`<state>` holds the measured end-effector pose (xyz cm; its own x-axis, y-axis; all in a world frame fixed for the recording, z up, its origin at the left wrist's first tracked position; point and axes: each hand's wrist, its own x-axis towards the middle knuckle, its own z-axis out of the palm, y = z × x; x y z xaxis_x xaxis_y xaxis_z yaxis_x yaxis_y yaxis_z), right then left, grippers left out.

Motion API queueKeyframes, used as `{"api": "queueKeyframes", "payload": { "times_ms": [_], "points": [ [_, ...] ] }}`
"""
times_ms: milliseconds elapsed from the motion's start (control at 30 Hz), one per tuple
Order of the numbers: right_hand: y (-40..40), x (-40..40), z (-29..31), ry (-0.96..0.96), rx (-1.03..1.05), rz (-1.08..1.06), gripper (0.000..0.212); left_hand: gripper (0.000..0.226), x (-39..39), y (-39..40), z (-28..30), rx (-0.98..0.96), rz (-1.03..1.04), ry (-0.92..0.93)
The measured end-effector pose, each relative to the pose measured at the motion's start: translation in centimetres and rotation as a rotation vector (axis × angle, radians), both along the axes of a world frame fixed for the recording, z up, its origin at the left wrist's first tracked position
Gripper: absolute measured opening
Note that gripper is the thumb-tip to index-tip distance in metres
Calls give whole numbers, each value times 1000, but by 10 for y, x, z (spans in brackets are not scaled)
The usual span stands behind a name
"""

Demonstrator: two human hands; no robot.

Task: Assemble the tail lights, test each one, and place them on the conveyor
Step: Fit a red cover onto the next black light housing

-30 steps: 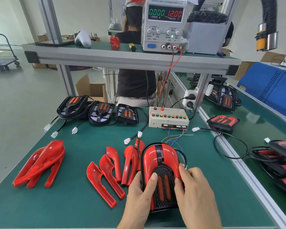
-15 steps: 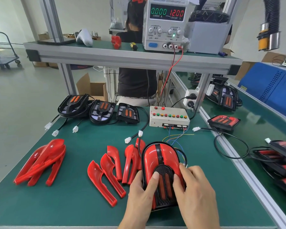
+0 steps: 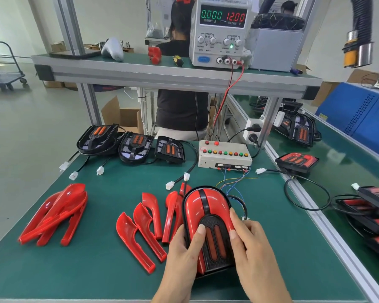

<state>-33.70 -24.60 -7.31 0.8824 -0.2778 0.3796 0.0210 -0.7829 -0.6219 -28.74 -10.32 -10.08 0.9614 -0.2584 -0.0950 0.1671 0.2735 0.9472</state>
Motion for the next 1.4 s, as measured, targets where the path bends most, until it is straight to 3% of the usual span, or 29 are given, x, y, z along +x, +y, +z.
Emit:
{"api": "queueKeyframes", "payload": {
  "times_ms": [100,267,400,667,833,900,1033,1167,1267,1400],
  "points": [
    [-13,1,4,116,248,138,45,27,1,0,2,-25,-5,17],
    [-29,6,8,160,357,213,43,35,2,-1,5,-89,-14,52],
    [-38,11,6,201,507,197,55,38,2,-1,6,-93,-17,92],
    [-33,16,-5,281,814,277,35,43,1,-2,11,-109,-17,150],
    [-32,14,-10,236,780,261,37,42,3,4,13,-92,-113,183],
    [-35,13,-12,216,767,258,39,52,7,7,19,-36,-149,218],
    [-37,10,-9,195,723,284,33,75,25,10,35,137,9,170],
    [-36,8,-2,188,655,330,34,71,52,12,59,274,72,75],
    [-38,6,1,183,611,376,39,57,74,16,75,409,-77,30],
    [-42,4,1,195,609,426,39,49,91,24,85,420,-351,99]
  ]
}}
